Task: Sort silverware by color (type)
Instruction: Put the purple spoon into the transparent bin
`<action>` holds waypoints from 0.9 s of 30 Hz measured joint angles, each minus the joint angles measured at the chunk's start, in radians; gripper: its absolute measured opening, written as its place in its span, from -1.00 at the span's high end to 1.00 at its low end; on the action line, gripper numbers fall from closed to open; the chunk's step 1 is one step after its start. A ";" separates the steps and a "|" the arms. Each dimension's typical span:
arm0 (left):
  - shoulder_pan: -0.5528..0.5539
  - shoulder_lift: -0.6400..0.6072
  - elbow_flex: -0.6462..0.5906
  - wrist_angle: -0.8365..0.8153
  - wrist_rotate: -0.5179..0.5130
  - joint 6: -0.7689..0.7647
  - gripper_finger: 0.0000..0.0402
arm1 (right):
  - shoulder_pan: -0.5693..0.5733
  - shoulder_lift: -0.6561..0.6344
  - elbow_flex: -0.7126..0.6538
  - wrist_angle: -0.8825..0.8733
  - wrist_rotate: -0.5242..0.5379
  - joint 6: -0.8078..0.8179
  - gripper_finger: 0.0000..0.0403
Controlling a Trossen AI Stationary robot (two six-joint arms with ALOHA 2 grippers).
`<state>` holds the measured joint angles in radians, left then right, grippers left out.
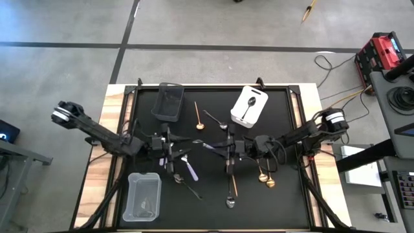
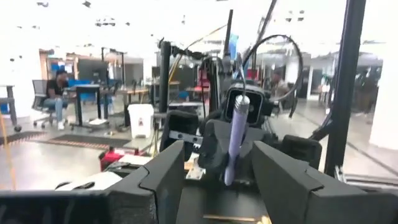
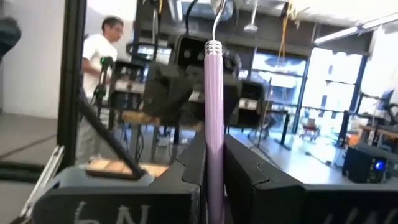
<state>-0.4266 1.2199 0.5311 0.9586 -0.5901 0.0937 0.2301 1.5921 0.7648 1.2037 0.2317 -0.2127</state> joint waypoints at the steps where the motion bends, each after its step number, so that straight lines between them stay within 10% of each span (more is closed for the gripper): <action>1: 0.004 0.013 -0.001 0.025 0.008 0.001 0.16 | -0.001 0.011 0.001 0.018 0.000 -0.008 0.88; 19: 0.030 0.199 0.141 0.074 0.076 0.049 0.19 | 0.001 0.095 0.085 0.040 -0.030 -0.059 0.88; 27: 0.034 0.205 0.161 0.076 0.075 0.054 0.71 | 0.001 0.095 0.085 0.036 -0.030 -0.059 0.88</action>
<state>-0.3923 1.4250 0.6918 1.0348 -0.5146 0.1480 0.2314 1.6875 0.8497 1.2392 0.2020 -0.2715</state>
